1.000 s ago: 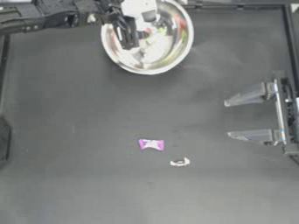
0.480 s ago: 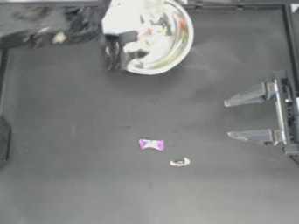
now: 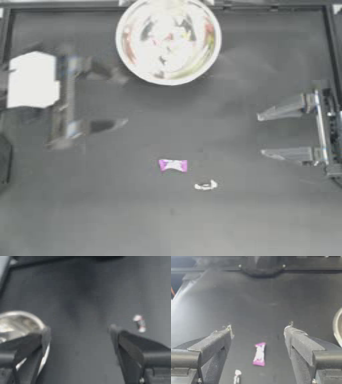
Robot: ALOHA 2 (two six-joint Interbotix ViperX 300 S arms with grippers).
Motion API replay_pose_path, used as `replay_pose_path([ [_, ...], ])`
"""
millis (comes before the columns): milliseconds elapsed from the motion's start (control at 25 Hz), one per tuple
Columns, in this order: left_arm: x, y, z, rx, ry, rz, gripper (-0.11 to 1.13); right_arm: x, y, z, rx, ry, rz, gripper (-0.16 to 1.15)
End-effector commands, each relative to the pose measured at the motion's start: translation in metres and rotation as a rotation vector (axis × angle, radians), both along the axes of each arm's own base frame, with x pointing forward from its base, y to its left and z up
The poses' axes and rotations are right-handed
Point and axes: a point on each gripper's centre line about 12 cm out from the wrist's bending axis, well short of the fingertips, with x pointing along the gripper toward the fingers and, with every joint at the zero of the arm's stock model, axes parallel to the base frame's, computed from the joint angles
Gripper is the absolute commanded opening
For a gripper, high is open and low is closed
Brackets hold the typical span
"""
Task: Put candies in bowl
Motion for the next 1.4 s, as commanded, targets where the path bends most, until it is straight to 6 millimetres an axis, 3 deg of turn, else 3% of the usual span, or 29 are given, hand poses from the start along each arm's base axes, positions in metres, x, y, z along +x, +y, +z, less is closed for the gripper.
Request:
replay_pose_path([
  [40, -0.025, -0.008, 0.002, -0.030, -0.095, 0.006, 1.00, 0.002, 0.000, 0.006, -0.003, -0.011, -0.002, 0.94],
  [400, -0.054, -0.028, -0.021, -0.064, -0.139, -0.037, 1.00, 0.007, -0.004, 0.014, 0.001, -0.005, -0.036, 0.94],
  [640, -0.063, -0.029, -0.031, -0.081, -0.139, -0.029, 1.00, 0.032, -0.007, 0.005, -0.018, 0.158, -0.115, 0.96],
  [880, -0.065, -0.029, -0.037, -0.094, -0.127, -0.025, 1.00, 0.054, 0.011, -0.002, -0.012, 0.330, -0.159, 0.96],
  [1400, -0.066, -0.027, -0.039, -0.095, -0.127, -0.014, 1.00, 0.074, 0.039, -0.018, 0.079, 0.613, -0.080, 0.96],
])
